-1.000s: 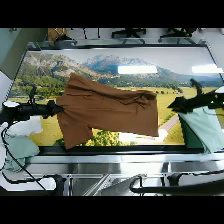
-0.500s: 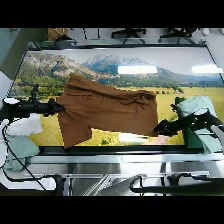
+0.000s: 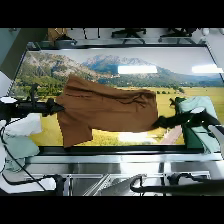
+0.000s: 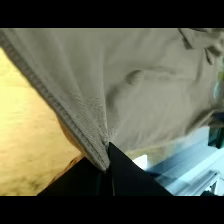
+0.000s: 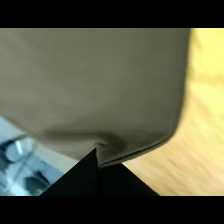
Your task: Fold the shirts.
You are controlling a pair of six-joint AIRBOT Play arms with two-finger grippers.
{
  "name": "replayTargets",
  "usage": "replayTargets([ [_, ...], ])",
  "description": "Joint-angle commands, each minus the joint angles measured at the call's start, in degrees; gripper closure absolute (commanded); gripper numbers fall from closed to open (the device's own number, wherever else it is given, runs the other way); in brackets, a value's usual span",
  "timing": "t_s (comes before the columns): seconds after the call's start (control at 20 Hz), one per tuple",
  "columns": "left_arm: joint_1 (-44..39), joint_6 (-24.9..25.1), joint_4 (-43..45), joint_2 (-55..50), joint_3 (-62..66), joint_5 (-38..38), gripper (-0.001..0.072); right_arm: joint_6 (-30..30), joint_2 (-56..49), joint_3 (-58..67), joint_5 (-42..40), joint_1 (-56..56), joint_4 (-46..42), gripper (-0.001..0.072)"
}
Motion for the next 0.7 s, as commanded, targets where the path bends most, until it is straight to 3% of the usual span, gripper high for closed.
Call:
replayTargets([
  [0.0,1.68,0.04,-5.79,10.78,4.13,-7.3,0.0692,-3.32,9.66,11.63,4.22,-0.61,9.33,0.0693],
  [0.15,6.47,-0.09,-18.75,25.22,18.03,-6.21,0.0691,-5.57,20.9,32.17,-0.55,-3.98,11.45,0.0693],
  [0.3,11.72,-5.68,-19.12,34.21,37.73,-1.79,0.0692,-5.55,27.23,49.81,-6.12,-8.61,11.37,0.0693],
  [0.5,17.62,-12.0,-19.06,36.22,57.81,2.23,0.0692,-4.83,29.33,64.5,-8.35,-11.96,7.78,0.0692],
  [0.65,18.14,-13.35,-18.95,32.74,64.57,1.18,0.0692,-2.86,28.76,66.1,-7.69,-11.87,3.48,0.0693],
])
